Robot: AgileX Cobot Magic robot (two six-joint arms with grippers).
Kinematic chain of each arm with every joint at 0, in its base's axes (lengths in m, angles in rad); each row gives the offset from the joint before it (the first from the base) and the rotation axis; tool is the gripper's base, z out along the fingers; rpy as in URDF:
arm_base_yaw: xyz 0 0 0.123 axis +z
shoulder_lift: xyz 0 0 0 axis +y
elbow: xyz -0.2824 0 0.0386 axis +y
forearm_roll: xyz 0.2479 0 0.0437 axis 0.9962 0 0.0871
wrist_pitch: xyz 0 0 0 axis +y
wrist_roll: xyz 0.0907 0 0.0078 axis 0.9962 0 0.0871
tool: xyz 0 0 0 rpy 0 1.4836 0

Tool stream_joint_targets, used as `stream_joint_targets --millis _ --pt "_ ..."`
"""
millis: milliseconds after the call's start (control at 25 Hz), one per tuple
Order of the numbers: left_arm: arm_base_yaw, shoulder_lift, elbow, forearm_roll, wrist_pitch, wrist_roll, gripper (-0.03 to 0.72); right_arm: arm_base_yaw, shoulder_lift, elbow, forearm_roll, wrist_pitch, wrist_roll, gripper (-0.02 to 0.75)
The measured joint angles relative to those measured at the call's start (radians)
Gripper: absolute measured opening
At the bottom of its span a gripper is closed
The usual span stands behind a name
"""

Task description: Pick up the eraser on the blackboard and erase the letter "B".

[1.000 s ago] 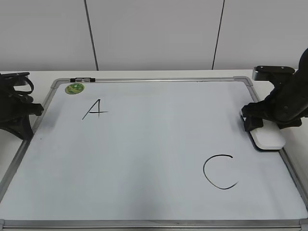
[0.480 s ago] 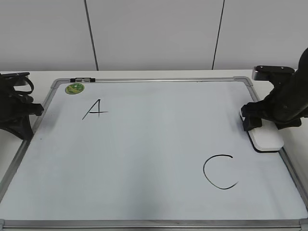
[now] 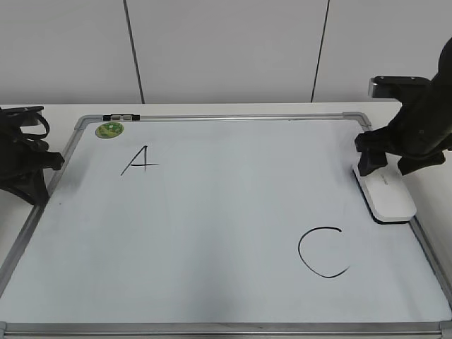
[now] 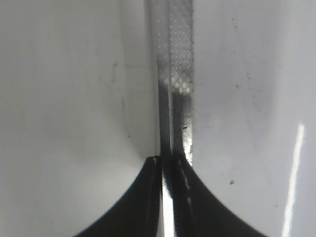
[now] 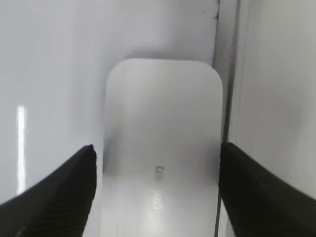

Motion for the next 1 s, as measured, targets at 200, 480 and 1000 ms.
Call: stream_joint_targets --millis 200,480,1000 --pt "0.000 0.000 0.000 0.000 0.000 0.002 0.036 0.000 0.000 -0.089 -0.014 0.119 0.000 0.589" --pt "0.000 0.010 -0.021 0.000 0.007 0.009 0.127 0.000 0.000 -0.182 -0.018 0.215 -0.002 0.589" --pt "0.000 -0.046 -0.131 0.010 0.128 0.011 0.312 0.000 -0.032 -0.265 -0.020 0.329 -0.003 0.588"
